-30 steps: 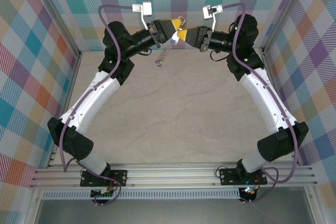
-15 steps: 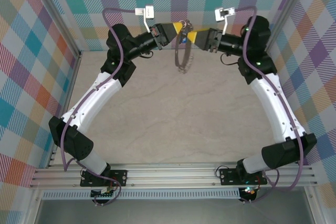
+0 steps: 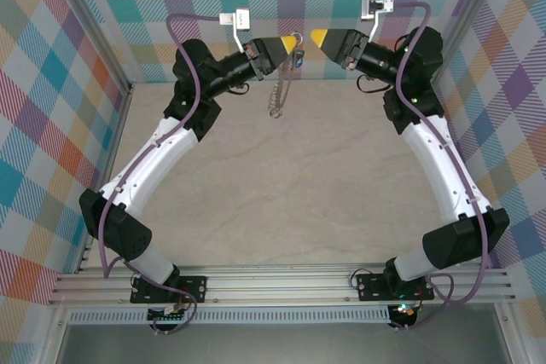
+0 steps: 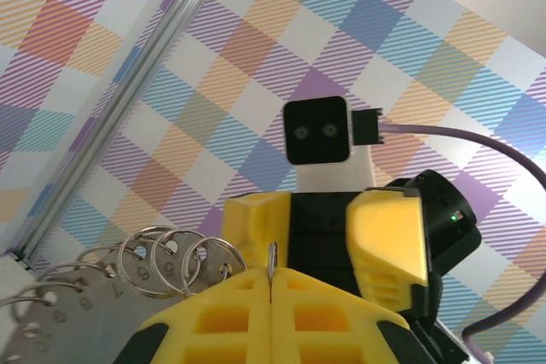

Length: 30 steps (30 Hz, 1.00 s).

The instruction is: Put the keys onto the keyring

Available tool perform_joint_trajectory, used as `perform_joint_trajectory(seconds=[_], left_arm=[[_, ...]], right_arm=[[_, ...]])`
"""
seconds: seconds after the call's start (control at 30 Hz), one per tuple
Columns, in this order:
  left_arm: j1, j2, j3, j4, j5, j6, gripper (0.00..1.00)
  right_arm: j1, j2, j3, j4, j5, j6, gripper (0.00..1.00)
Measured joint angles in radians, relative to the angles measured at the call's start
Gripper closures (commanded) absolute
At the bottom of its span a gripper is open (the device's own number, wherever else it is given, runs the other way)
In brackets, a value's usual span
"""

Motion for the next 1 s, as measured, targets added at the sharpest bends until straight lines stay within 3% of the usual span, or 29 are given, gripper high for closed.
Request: perform_joint_trajectory(seconds=[0.53, 0.77, 1.0], left_arm=[[0.000, 0.000, -0.001, 0.000, 0.000, -0.002, 1.00], [-0.001, 0.000, -0.001, 0.010, 0.000, -0.003, 1.00], [-0.001, 0.000, -0.001, 0.017, 0.000, -0.002, 1.00]], right_arm=[[0.052, 0.029, 0.000, 0.048, 0.000, 0.052, 0.76], [0.056, 0.035, 0.000, 0.048, 0.000, 0.049, 0.99], [0.056, 0.036, 0.014, 0.025, 0.001, 0.022, 1.00]])
